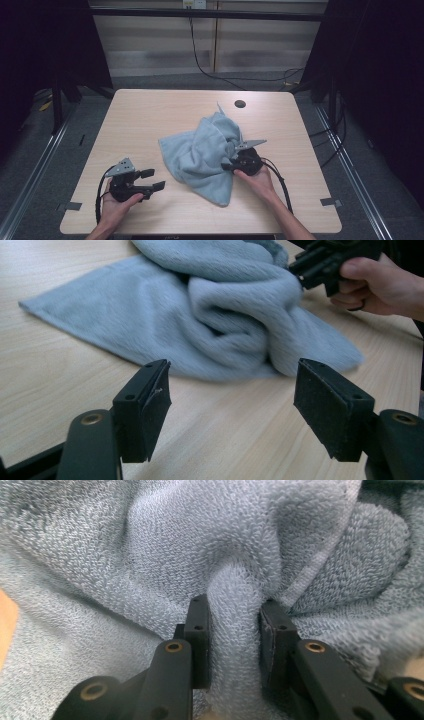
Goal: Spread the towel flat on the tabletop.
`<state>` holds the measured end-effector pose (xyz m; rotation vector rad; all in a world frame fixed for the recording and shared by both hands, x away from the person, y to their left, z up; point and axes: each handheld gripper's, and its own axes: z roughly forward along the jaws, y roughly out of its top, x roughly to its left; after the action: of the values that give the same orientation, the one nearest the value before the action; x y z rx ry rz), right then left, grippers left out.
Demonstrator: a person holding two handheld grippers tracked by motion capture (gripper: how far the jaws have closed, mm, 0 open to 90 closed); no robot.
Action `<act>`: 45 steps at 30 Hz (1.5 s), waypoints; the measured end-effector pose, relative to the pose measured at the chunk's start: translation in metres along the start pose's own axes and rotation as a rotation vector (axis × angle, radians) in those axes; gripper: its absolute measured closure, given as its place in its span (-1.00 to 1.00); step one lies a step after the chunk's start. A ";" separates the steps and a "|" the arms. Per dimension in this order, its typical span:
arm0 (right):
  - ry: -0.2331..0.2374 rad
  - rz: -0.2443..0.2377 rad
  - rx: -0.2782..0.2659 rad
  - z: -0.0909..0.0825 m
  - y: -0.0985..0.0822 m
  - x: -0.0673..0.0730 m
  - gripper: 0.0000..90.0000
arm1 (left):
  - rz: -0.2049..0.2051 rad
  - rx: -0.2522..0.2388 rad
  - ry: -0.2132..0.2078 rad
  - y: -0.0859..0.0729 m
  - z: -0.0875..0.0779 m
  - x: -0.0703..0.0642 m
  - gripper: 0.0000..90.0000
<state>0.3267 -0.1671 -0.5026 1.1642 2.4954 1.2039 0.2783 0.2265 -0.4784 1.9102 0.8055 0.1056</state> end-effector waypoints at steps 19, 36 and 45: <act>0.122 -0.055 0.026 -0.025 -0.040 0.072 0.51 | 0.017 0.056 -0.013 0.002 0.017 0.004 -0.29; 0.002 -0.011 -0.142 -0.064 0.020 0.016 -0.14 | 0.011 0.065 -0.082 0.031 0.060 0.019 -0.38; 0.048 -0.019 -0.091 0.005 0.045 -0.009 -0.31 | -0.005 0.130 -0.115 0.027 0.096 0.016 -0.55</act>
<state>0.3614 -0.1528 -0.4757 1.1001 2.4507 1.3408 0.3428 0.1542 -0.5057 2.0166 0.7547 -0.0603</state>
